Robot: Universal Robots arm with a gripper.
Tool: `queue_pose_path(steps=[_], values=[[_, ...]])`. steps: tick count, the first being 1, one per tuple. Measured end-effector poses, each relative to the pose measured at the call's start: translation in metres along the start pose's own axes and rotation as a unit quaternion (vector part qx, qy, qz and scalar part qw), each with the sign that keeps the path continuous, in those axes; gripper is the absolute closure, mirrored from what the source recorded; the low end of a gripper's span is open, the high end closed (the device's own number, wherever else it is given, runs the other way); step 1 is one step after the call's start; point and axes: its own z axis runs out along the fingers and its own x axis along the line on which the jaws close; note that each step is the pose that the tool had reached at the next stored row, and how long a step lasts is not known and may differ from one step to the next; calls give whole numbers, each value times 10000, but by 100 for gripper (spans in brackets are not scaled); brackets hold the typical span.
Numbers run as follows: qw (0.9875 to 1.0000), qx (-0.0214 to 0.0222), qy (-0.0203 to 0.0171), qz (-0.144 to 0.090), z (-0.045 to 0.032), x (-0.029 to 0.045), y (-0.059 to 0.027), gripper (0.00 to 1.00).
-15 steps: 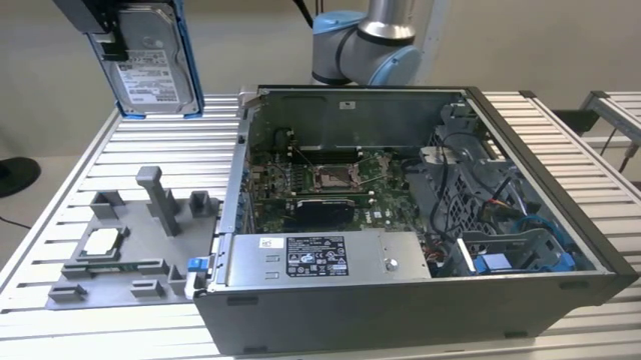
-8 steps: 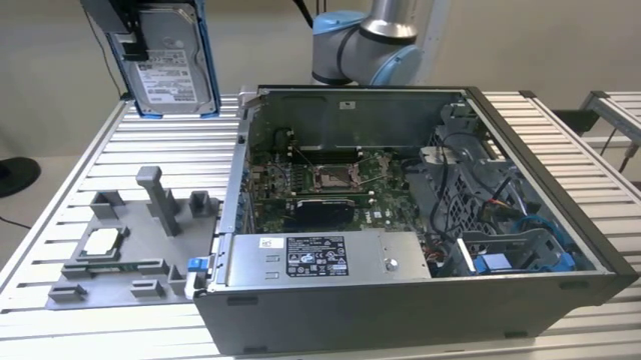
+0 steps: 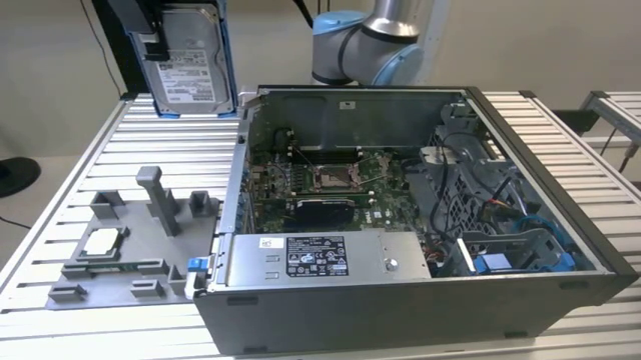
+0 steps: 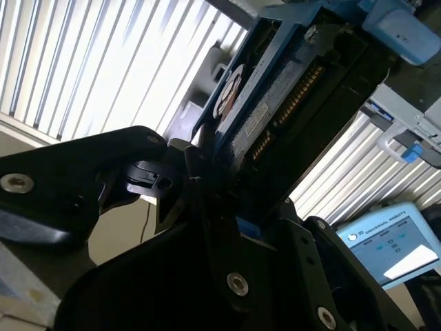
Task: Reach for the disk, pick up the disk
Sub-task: 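Pick up the disk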
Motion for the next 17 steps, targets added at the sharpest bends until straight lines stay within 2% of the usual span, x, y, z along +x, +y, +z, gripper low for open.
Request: queue_pose_path(steps=[17], values=[[10000, -15, 0, 1, -5, -5, -559, 100]])
